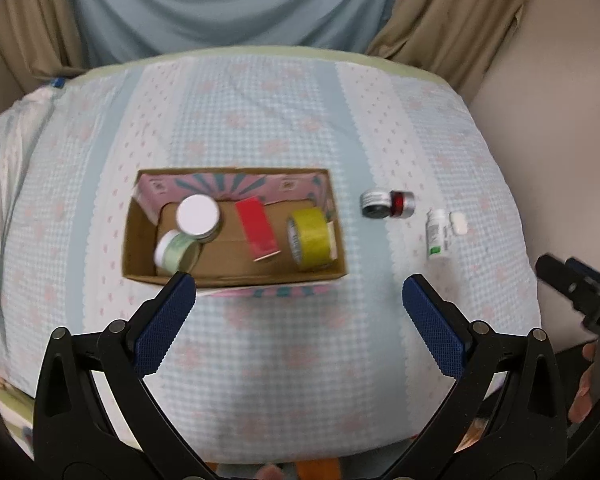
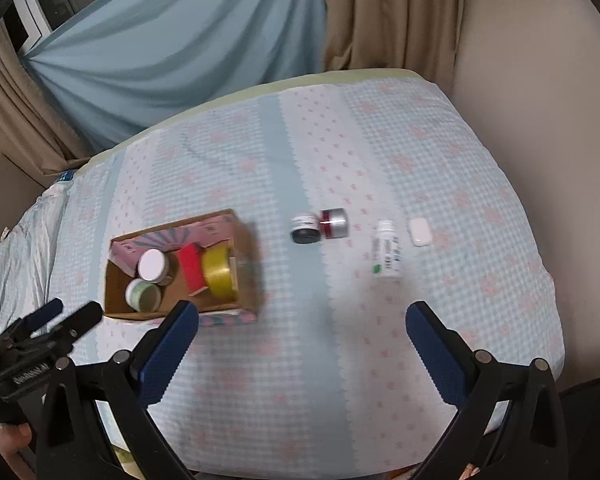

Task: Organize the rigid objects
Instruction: 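Grasp the white L'Oreal jar with the left tool while the right tool grasps the pill bottle, then carry the L'Oreal jar and pill bottle over the cardboard box with both tools, then open both tools to drop the jar and pill bottle into the box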

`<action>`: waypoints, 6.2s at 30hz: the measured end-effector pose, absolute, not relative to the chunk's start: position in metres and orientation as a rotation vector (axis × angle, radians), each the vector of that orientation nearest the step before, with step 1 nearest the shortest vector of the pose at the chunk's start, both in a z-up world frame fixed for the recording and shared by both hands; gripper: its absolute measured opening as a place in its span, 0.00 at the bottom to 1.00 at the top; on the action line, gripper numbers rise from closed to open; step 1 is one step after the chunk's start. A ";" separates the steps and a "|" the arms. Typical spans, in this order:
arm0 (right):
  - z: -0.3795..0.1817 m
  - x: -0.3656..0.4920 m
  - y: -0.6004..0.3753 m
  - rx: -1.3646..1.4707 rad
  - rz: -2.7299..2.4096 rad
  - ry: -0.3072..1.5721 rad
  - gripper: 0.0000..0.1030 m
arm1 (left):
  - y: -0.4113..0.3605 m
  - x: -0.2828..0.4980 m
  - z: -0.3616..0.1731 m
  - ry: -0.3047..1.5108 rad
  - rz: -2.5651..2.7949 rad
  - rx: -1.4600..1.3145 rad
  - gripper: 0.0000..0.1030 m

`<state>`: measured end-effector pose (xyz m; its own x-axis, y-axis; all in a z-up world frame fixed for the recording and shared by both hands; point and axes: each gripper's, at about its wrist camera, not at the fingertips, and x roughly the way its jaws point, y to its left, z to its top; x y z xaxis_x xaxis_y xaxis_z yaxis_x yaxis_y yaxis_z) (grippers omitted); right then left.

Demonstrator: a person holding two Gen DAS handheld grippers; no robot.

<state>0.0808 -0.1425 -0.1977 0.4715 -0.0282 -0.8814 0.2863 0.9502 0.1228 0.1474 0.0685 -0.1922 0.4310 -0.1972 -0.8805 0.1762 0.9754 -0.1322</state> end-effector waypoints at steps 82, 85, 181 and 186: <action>-0.437 0.225 -0.328 0.403 -0.074 1.474 0.45 | -0.176 0.335 -0.418 1.373 -0.765 0.856 0.55; -0.417 0.229 -0.339 0.419 -0.056 1.445 0.45 | -0.170 0.337 -0.391 1.362 -0.716 0.773 0.55; -0.384 0.291 0.020 0.434 0.158 1.352 0.99 | 0.194 0.278 -0.369 1.425 -0.431 0.156 0.99; -0.367 0.276 0.024 0.409 0.147 1.307 0.99 | 0.204 0.264 -0.350 1.388 -0.402 0.160 0.99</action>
<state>0.2759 0.0237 -0.3669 0.2637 0.3322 -0.9056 0.1231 0.9196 0.3732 0.2638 0.2036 -0.3503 0.1269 -0.1818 -0.9751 0.3673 0.9218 -0.1241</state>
